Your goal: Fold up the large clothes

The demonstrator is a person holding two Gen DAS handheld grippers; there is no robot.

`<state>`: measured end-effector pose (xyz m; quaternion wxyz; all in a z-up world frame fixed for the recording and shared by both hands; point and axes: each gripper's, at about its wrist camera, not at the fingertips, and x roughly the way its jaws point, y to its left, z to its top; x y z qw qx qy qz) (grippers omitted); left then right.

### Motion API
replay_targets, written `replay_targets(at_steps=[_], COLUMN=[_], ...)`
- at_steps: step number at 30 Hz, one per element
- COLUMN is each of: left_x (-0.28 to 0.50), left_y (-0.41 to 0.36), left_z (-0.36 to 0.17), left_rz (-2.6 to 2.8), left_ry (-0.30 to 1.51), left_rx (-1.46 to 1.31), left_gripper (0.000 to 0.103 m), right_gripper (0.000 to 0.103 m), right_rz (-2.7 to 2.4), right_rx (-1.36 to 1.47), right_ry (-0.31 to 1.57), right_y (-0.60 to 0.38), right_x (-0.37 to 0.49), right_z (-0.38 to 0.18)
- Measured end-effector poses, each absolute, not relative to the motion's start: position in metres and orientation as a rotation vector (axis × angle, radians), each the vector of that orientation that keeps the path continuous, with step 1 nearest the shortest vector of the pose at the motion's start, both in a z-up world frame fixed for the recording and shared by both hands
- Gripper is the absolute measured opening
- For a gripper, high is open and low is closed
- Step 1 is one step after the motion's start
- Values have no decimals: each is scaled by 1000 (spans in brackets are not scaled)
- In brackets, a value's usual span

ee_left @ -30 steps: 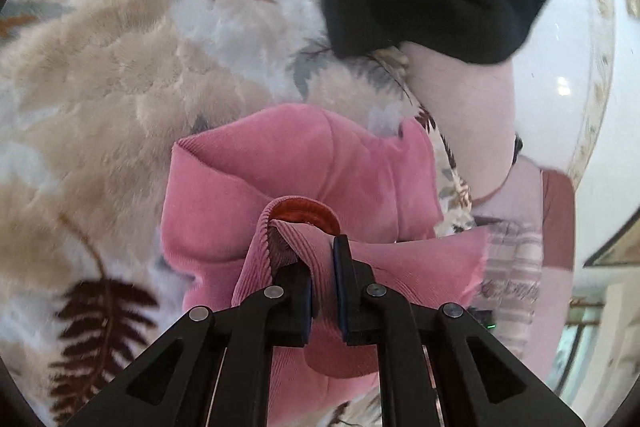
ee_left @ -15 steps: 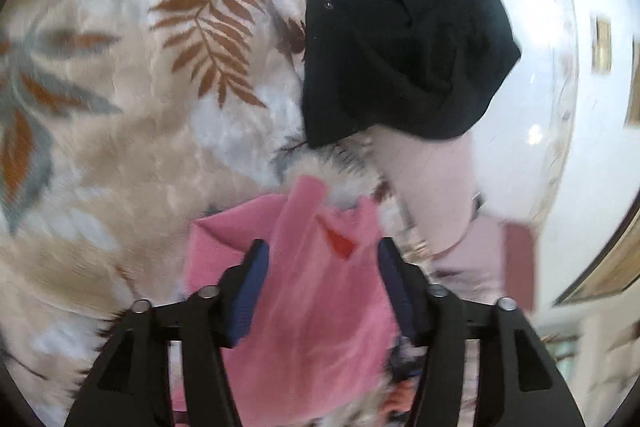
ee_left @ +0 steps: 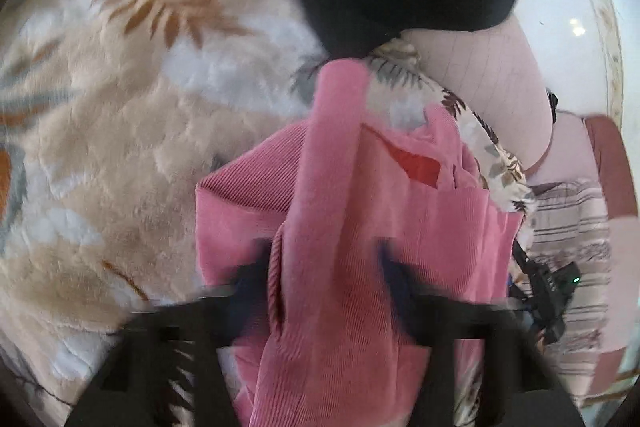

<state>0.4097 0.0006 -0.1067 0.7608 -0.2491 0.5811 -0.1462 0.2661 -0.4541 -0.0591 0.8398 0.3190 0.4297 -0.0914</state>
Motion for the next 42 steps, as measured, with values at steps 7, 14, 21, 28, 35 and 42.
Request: replay_targets(at_steps=[7, 14, 21, 28, 35, 42], left_x=[398, 424, 457, 427, 370, 373], left_y=[-5, -6, -5, 18, -51, -64], left_z=[-55, -68, -146, -105, -75, -126], left_rz=[-326, -269, -152, -150, -289, -179], left_ry=[1038, 1013, 1110, 999, 960, 1032], left_rx=[-460, -432, -506, -502, -366, -226], left_gripper=[6, 6, 9, 9, 28, 22], right_gripper=[3, 3, 4, 16, 21, 4], right_rz=[-65, -145, -333, -408, -65, -153], right_rx=[621, 662, 696, 646, 548, 402], right_ry=[685, 638, 859, 809, 752, 971], right_y=[-446, -471, -493, -488, -408, -388], right_x=[251, 269, 286, 266, 260, 275], right_z=[-4, -1, -89, -56, -25, -67])
